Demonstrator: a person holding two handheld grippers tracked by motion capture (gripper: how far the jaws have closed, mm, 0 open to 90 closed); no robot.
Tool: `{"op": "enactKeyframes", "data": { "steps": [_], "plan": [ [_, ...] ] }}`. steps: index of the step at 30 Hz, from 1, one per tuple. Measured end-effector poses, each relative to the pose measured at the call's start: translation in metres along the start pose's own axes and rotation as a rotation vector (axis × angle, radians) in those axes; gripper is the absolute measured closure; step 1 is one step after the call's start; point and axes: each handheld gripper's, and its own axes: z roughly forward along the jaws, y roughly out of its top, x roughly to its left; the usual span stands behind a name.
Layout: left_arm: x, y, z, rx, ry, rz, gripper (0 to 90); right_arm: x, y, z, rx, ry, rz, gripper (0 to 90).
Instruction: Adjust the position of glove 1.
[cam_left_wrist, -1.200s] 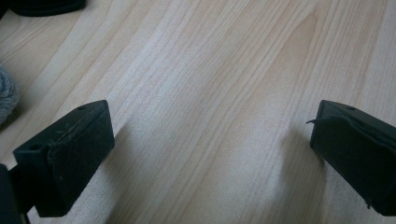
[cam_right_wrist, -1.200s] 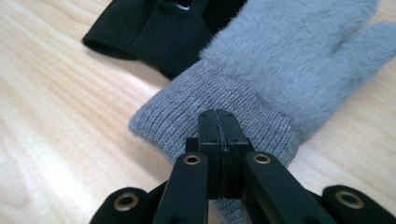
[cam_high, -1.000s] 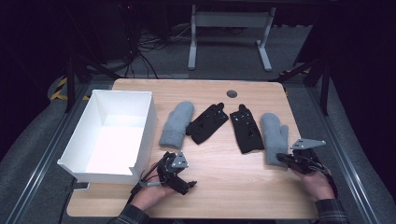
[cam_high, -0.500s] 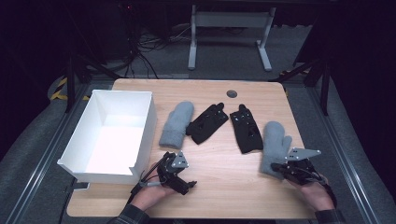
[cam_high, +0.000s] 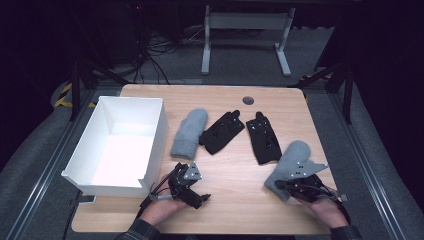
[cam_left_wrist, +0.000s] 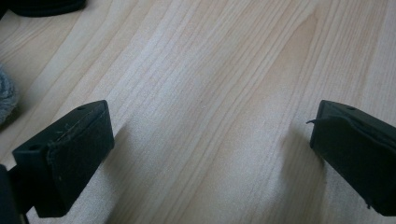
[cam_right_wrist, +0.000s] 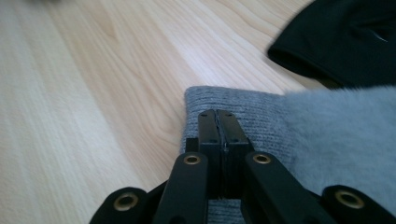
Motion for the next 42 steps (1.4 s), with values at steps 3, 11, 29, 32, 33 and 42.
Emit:
{"op": "enactKeyframes", "data": {
  "steps": [3, 11, 29, 32, 33, 42],
  "plan": [
    [0.000, 0.000, 0.000, 0.000, 0.000, 0.000, 0.1, 0.008, 0.007, 0.007, -0.001, 0.034, -0.023, 90.0],
    [0.000, 0.000, 0.000, 0.000, 0.000, 0.000, 0.1, 0.021, 0.026, 0.024, 0.000, 0.079, -0.084, 90.0],
    [0.000, 0.000, 0.000, 0.001, -0.001, 0.001, 0.1, 0.050, 0.065, 0.057, -0.008, 0.172, -0.182, 90.0],
    [0.000, 0.000, 0.000, 0.001, -0.001, 0.000, 0.1, 0.040, 0.064, 0.043, -0.053, 0.158, -0.150, 90.0],
    [0.000, 0.000, 0.000, 0.000, 0.000, 0.000, 0.0, 0.035, 0.062, 0.038, -0.064, 0.148, -0.133, 90.0],
    [0.000, 0.000, 0.000, 0.000, 0.000, 0.000, 0.1, -0.027, 0.032, 0.002, -0.079, -0.034, 0.013, 90.0]
  ]
}}
